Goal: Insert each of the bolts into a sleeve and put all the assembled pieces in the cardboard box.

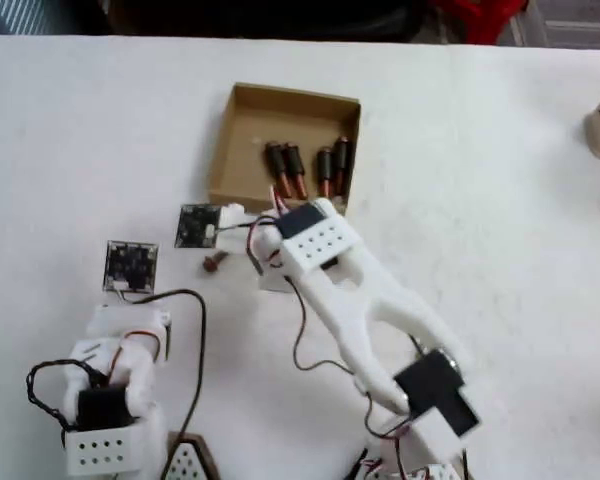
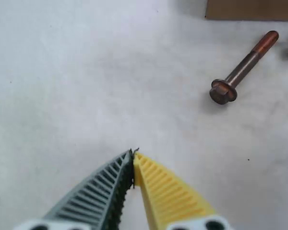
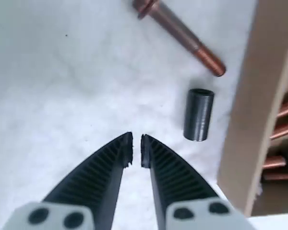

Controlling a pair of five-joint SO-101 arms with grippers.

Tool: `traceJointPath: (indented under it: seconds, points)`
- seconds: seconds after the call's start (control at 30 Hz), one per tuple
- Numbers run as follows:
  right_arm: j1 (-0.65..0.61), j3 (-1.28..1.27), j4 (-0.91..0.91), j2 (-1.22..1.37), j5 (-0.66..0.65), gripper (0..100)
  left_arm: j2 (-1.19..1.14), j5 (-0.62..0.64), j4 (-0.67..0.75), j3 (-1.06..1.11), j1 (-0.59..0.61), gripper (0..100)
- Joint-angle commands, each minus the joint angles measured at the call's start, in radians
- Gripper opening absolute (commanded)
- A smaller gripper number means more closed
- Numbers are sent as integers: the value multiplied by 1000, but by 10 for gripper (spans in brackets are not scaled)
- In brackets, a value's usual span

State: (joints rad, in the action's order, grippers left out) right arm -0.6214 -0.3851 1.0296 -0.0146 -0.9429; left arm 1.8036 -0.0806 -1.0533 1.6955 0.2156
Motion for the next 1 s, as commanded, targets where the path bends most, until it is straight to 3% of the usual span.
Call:
traceJointPath:
  seconds: [0.0, 0.27, 0.5, 0.97]
  points:
    - [21, -11, -44, -91, -17, 22, -8, -8, -3, 0, 18, 24]
    - [62, -8, -137, -50, -17, 128, -8, -8, -3, 0, 18, 24]
    - [87, 51, -248, 127, -20, 131, -8, -8, -3, 0, 18, 24]
    - [130, 522, 13, 558, -87, 131, -8, -8, -3, 0, 18, 24]
